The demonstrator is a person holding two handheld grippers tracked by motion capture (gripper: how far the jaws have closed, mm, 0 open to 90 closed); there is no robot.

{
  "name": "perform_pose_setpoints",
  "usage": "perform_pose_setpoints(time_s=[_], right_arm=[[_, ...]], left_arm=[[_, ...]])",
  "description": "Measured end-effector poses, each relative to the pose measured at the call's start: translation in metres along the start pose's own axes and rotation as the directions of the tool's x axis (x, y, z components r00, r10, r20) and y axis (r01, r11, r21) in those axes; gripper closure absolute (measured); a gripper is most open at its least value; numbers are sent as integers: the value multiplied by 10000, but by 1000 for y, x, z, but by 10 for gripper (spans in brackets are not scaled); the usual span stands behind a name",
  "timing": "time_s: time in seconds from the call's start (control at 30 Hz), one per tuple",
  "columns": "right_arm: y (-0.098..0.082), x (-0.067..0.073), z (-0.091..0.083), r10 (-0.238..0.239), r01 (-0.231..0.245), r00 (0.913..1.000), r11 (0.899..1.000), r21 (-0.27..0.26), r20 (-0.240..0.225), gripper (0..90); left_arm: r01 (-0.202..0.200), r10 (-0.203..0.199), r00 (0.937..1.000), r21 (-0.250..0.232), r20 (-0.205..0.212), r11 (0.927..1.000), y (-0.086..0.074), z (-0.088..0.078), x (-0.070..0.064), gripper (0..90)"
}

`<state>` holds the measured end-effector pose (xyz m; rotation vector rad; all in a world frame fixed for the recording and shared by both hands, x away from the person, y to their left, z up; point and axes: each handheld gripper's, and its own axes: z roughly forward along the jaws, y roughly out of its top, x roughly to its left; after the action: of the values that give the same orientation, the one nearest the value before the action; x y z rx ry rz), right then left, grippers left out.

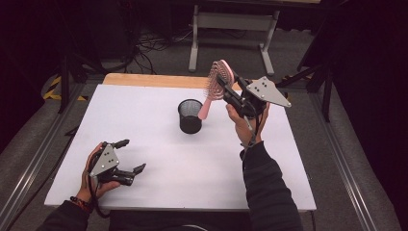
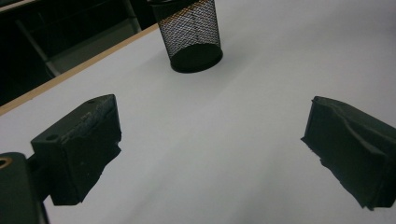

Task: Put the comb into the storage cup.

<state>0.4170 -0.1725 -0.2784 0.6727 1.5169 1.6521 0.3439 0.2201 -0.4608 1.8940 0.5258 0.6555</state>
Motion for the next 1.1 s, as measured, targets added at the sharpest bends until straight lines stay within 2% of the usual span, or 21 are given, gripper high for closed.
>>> perform_pose_setpoints(time_s=[0.5, 0.77, 1.1], right_arm=[[-8, 2, 21, 164, -167, 9996, 9998, 101, 208, 650], [-14, -2, 26, 431, -434, 9988, 9990, 127, 235, 650], [-19, -5, 31, 473, -480, 9983, 9987, 188, 330, 650]], left_arm=[[34, -34, 10000, -11, 86, 10000, -1, -1, 1, 47], [23, -24, 9999, 60, 120, 10000, -1, 0, 1, 49], [-1, 0, 9998, 84, 197, 10000, -1, 1, 1, 50]])
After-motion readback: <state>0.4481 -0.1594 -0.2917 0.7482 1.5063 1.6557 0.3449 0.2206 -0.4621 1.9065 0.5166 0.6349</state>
